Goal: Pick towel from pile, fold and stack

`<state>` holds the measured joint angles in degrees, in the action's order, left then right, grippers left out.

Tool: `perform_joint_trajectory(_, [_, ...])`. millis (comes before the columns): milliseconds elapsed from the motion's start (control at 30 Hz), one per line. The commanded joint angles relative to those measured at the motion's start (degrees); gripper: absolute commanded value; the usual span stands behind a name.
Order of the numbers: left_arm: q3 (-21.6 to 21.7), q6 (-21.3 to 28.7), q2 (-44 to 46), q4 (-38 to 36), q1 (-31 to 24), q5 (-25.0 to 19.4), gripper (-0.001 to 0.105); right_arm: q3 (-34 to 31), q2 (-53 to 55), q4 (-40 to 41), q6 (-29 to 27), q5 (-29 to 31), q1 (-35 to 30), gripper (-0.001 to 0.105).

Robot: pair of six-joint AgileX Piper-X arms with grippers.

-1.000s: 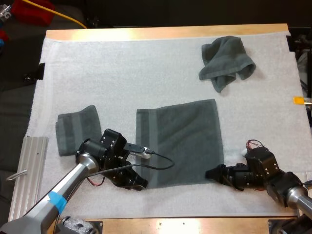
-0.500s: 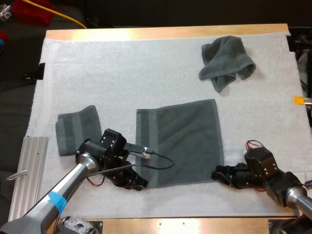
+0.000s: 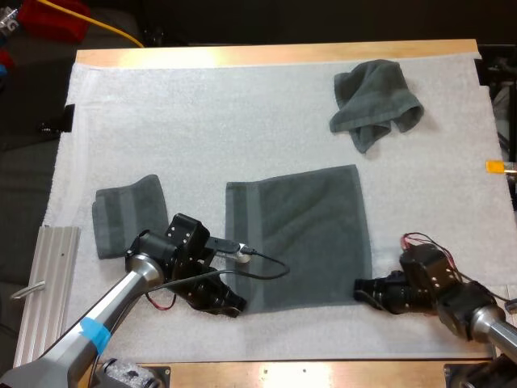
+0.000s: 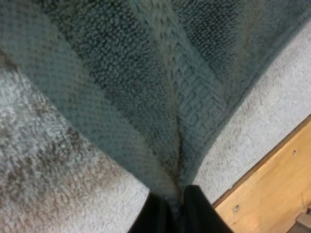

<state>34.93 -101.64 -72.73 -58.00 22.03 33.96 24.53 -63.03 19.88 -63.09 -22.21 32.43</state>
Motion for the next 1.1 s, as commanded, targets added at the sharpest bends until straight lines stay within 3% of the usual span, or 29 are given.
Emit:
perform_joint_trajectory(0, [0.06,0.39,0.34,-0.7,0.46,0.78,0.0,1.41,-0.17,3.64,-1.87,1.45,1.42,0.002])
perform_joint_trajectory(267, [0.06,2.94,0.34,-2.38,0.46,1.49,0.0,6.7,-0.17,12.1,-1.81,9.2,8.89,0.002])
perform_joint_trajectory(433, [0.18,2.54,0.34,-1.18,0.46,3.04,0.0,10.06,-0.17,15.33,-1.01,9.6,9.14,0.002])
perform_joint_trajectory(633, [1.17,0.31,0.34,0.99,-1.86,8.62,0.0,14.92,-0.17,17.59,2.05,9.15,8.86,0.002])
perform_joint_trajectory(733, [1.81,-1.66,0.34,3.56,-5.18,12.41,0.0,15.91,-0.42,16.21,6.08,5.96,6.44,0.002])
perform_joint_trajectory(900, [1.86,-6.52,0.34,10.24,-9.66,20.25,0.0,15.89,-2.59,11.05,9.41,-4.21,-2.05,0.002])
perform_joint_trajectory(1067, [2.01,-10.94,0.34,16.21,-10.04,21.85,0.0,15.89,-6.23,6.64,11.27,-11.46,-6.99,0.002])
